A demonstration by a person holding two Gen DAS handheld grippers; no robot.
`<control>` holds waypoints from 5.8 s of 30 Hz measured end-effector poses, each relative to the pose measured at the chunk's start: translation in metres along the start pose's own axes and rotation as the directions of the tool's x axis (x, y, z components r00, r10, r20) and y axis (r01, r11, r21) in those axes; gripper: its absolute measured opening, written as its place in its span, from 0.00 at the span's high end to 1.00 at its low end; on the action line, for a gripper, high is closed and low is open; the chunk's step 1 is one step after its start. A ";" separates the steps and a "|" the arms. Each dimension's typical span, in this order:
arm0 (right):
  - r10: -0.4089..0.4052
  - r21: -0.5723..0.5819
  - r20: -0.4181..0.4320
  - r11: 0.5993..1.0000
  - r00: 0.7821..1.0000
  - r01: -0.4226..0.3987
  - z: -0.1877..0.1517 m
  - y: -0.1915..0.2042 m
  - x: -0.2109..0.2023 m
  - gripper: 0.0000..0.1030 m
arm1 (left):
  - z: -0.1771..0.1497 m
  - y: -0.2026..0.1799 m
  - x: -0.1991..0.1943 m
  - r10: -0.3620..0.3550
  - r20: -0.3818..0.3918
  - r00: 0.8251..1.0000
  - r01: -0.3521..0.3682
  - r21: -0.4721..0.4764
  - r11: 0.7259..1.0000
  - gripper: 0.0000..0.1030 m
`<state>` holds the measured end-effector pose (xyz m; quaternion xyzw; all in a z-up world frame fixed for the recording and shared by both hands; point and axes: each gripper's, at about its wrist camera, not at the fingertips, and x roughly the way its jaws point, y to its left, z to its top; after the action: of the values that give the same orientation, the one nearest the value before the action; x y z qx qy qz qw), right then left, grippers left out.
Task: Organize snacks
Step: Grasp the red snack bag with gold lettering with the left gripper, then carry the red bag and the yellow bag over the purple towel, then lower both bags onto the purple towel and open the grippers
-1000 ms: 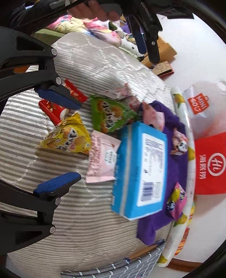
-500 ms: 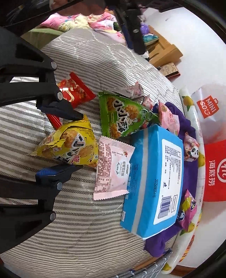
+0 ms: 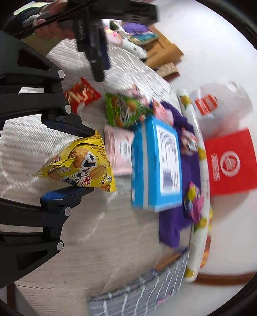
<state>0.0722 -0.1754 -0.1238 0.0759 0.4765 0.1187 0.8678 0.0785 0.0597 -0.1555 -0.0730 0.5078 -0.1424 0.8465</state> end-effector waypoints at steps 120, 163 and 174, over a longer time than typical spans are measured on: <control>0.095 0.036 -0.014 0.995 0.995 -0.095 0.220 -0.090 0.131 0.53 | 0.263 0.013 0.056 0.095 0.117 0.989 -0.090 -0.047 0.995 0.52; 0.000 -0.004 -0.083 1.000 0.997 -0.001 0.210 -0.088 0.164 0.39 | 0.249 0.037 0.132 0.107 -0.058 0.993 -0.112 -0.090 0.990 0.51; -0.001 -0.012 0.003 1.000 1.000 0.001 0.216 -0.079 0.124 0.30 | 0.251 0.034 0.127 0.096 -0.065 0.993 -0.101 -0.086 0.991 0.36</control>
<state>0.3292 -0.2206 -0.1283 0.0705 0.4745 0.1211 0.8690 0.3621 0.0470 -0.1522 -0.0812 0.5419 -0.0798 0.8327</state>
